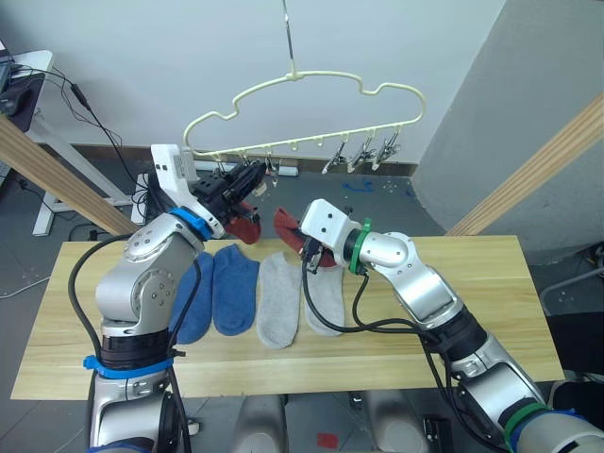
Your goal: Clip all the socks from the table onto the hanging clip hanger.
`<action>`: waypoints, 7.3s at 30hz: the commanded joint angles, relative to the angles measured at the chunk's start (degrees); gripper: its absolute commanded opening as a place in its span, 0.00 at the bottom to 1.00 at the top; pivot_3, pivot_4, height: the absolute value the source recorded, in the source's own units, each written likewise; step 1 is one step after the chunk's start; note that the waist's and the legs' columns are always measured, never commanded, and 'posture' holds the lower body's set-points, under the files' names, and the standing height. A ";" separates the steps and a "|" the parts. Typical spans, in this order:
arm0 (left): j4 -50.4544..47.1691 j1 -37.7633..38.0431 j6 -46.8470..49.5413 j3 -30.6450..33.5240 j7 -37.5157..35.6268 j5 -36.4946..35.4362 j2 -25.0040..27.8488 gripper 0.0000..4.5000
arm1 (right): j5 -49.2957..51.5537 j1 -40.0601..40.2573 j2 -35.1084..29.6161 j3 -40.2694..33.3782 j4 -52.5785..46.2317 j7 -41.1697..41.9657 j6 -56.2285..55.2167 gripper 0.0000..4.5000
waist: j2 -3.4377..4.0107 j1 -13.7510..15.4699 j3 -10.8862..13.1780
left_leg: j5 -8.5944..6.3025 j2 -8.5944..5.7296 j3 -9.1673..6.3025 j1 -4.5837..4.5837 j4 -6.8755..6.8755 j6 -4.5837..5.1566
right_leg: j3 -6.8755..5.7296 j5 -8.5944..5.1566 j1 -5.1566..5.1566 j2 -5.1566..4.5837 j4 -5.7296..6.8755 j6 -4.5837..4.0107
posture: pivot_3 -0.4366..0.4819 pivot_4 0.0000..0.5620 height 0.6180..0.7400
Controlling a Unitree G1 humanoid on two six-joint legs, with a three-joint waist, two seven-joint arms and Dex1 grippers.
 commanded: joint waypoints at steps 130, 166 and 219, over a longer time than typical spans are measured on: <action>7.64 2.25 -34.94 -9.02 10.08 28.73 -13.50 0.55 | 34.76 7.33 -26.08 -24.86 -25.50 20.44 8.76 0.47 | -0.08 -0.17 -0.06 | 0.07 -0.05 0.02 0.07 0.25 0.11 | 0.01 0.23 0.12 0.00 0.18 -0.11 | 0.37 0.56 0.96; 6.83 1.26 -33.33 -7.57 7.85 26.70 -10.56 0.05 | 35.12 9.15 -20.68 -21.24 -26.60 14.34 9.67 0.93 | -0.08 -0.31 -0.06 | 0.15 -0.07 0.04 0.09 1.00 0.23 | 0.17 0.27 0.12 0.11 0.82 0.02 | 0.39 0.56 0.96; 8.18 0.30 -28.61 -8.61 10.34 29.28 -11.41 0.33 | 36.90 4.30 -20.46 -21.20 -23.68 18.73 7.91 0.93 | -0.08 -0.32 -0.06 | 0.15 -0.07 0.03 0.06 0.98 0.23 | 0.15 0.12 0.11 0.11 0.79 0.26 | 0.39 0.53 0.96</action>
